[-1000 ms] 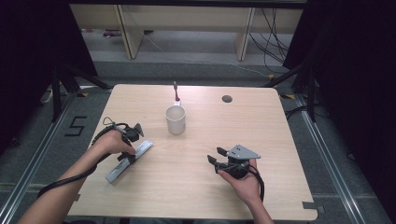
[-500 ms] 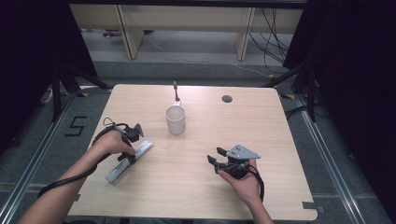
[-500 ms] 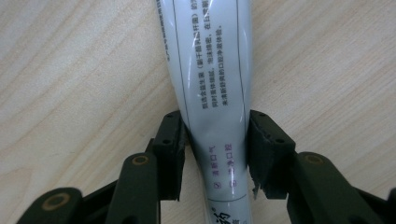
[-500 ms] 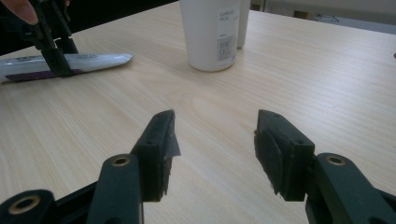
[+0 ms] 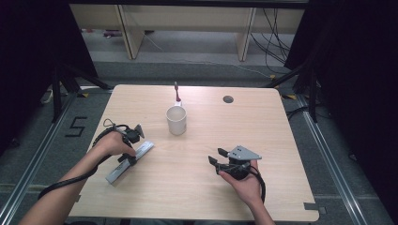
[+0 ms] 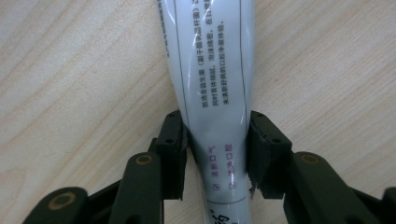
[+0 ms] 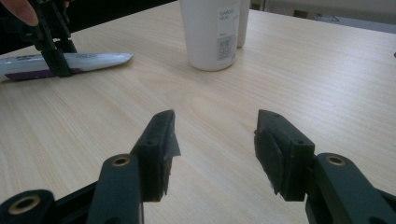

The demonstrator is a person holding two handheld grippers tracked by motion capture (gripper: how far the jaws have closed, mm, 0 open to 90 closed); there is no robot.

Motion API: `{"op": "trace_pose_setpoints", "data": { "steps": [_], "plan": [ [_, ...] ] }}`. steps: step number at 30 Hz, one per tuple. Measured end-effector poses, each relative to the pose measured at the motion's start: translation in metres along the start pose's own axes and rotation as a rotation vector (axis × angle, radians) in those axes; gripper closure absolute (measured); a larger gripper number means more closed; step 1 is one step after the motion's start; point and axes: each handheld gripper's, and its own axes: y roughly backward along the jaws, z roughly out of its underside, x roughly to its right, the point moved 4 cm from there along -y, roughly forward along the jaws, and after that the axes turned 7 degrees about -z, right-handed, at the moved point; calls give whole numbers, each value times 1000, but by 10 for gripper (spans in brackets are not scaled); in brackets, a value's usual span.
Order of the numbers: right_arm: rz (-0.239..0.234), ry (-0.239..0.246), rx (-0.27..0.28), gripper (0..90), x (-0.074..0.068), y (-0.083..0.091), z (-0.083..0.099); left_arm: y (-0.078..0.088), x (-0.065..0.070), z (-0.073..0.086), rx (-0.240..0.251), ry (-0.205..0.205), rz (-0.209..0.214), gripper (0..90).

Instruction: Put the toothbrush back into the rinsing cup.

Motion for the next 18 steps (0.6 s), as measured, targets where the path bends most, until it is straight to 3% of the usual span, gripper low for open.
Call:
{"op": "trace_pose_setpoints", "data": {
  "steps": [3, 7, 9, 13, 14, 16, 18],
  "plan": [
    [-7, 1, 24, 484, 0, -1, 0, 0, 0, 2, 23, 6, 12, 645],
    [-2, -26, -1, 484, -1, 0, 1, 1, 0, 5, 54, 14, 22, 669],
    [-5, -9, -8, 484, 0, 0, 1, 1, -1, 7, 70, 15, 26, 681],
    [-4, 6, 0, 484, 0, -1, 1, 3, 0, 10, 88, 2, 33, 707],
    [-5, -1, -2, 484, 0, -1, 1, 4, -1, 10, 97, -18, 29, 712],
    [7, 19, 11, 484, 2, -1, 1, 4, 0, 12, 121, -5, 30, 719],
    [7, 19, 16, 484, 2, -1, 1, 5, -2, 13, 130, -34, 19, 724]
  ]
}}
